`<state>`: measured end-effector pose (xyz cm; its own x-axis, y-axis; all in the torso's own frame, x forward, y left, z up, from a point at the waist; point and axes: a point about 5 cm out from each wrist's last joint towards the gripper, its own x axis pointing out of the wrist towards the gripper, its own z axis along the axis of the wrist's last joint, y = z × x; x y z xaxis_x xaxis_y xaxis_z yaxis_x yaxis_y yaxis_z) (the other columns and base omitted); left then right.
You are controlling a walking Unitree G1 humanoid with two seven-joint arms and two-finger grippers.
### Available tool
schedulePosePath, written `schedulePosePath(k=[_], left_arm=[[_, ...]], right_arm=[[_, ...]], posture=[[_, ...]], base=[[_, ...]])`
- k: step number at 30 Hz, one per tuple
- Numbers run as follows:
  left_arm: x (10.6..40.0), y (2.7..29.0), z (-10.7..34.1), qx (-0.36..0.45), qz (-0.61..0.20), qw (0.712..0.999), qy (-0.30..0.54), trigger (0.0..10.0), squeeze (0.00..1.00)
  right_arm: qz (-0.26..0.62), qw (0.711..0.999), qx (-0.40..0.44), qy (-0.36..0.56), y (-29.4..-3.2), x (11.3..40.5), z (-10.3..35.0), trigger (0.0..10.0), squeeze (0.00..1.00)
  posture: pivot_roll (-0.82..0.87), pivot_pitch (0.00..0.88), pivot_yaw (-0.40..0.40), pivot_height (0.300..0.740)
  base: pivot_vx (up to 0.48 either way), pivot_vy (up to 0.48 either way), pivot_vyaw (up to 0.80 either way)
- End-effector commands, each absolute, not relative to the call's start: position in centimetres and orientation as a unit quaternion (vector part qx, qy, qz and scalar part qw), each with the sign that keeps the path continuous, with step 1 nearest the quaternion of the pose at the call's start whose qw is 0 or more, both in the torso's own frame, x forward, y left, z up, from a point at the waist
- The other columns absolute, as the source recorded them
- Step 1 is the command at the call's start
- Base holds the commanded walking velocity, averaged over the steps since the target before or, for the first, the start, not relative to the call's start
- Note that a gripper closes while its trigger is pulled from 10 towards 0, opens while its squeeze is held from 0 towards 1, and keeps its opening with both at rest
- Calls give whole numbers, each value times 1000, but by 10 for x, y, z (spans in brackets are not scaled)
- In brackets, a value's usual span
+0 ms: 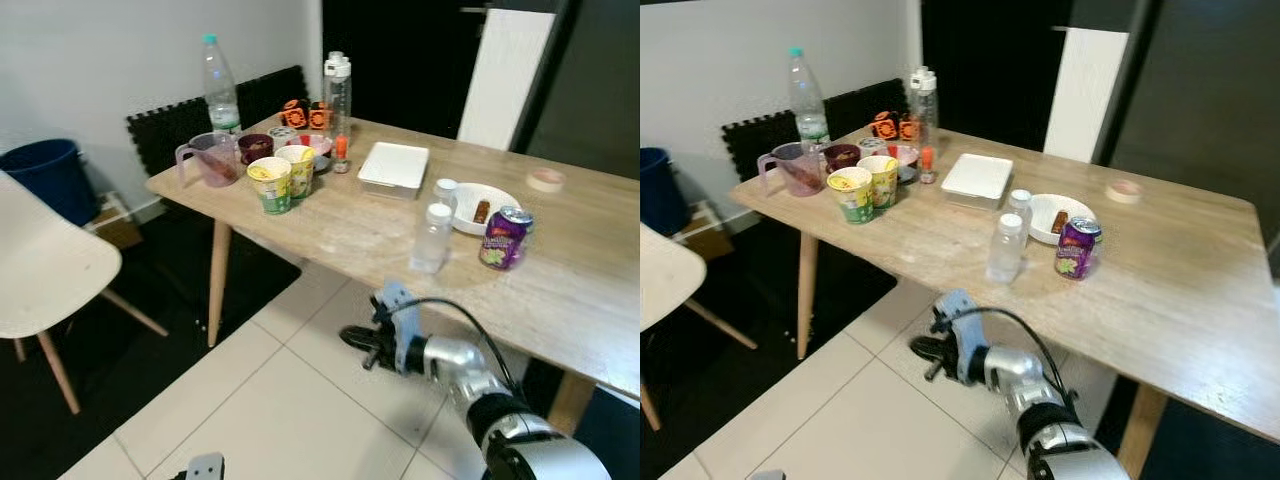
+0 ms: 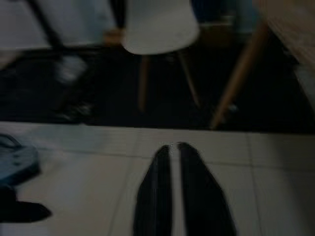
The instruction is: Restocking fridge
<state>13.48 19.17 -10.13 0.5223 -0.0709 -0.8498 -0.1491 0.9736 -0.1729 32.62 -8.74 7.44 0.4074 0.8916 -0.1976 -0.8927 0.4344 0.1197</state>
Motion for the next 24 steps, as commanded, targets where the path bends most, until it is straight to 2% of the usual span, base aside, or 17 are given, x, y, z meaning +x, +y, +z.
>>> schedulePosePath(k=[1, 2, 4, 9, 10, 11, 12, 13, 14, 16, 19, 21, 23, 24], left_arm=[[134, 195, -101, -109, 25, 865, 489, 10000, 0], [134, 195, -101, -109, 25, 865, 489, 10000, 0], [134, 195, -101, -110, 25, 865, 489, 10000, 0], [135, 194, -101, -111, 24, 865, 489, 10000, 0], [135, 194, -101, -112, 23, 865, 489, 10000, 0], [135, 194, -101, -112, 23, 865, 489, 10000, 0], [135, 194, -101, -113, 22, 865, 489, 10000, 0], [135, 193, -101, -112, 22, 865, 488, 10000, 0], [135, 193, -101, -112, 22, 865, 488, 10000, 0], [135, 193, -101, -111, 22, 866, 487, 10000, 0], [136, 193, -101, -111, 22, 866, 487, 10000, 0], [136, 193, -101, -111, 22, 866, 487, 10000, 0], [136, 192, -101, -112, 22, 867, 485, 10000, 0], [136, 192, -101, -112, 22, 867, 485, 10000, 0]], right_arm=[[582, 808, 22, 96, -85, 323, 84, 10000, 1000], [606, 791, 33, 75, -84, 323, 93, 10000, 1000], [627, 776, 52, 37, -83, 326, 108, 10000, 1000], [615, 785, 69, -11, -86, 335, 129, 10000, 1000], [577, 812, 82, -45, -89, 346, 143, 10000, 1000], [577, 812, 82, -45, -89, 346, 143, 10000, 1000], [539, 834, 90, -79, -93, 356, 159, 10000, 1000], [507, 852, 82, -98, -96, 364, 170, 10000, 1000], [507, 852, 82, -98, -96, 364, 170, 10000, 1000], [433, 894, 44, -107, -102, 378, 184, 10000, 1000], [391, 914, 18, -104, -107, 385, 189, 10000, 1000], [391, 914, 18, -104, -107, 385, 189, 10000, 1000], [323, 942, -16, -88, -117, 395, 197, 10000, 1000], [323, 942, -16, -88, -117, 395, 197, 10000, 1000]], posture=[[-39, 0, 25, 740], [-39, 0, 25, 740], [-39, 0, 25, 740], [-38, 0, 22, 740], [-38, 0, 22, 740], [-38, 0, 22, 740], [-38, 0, 22, 740], [-36, 0, 20, 740], [-36, 0, 20, 740], [-33, 0, 17, 740], [-33, 0, 17, 740], [-33, 0, 17, 740], [-26, 0, 16, 740], [-26, 0, 16, 740]], base=[[0, 0, 0], [0, 0, 0], [0, 0, 0], [0, 0, 0], [0, 0, 0], [0, 0, 0], [0, 0, 0], [0, 0, 0], [0, 0, 0], [0, 0, 0], [0, 0, 0], [0, 0, 0], [0, 0, 0], [0, 0, 0]])
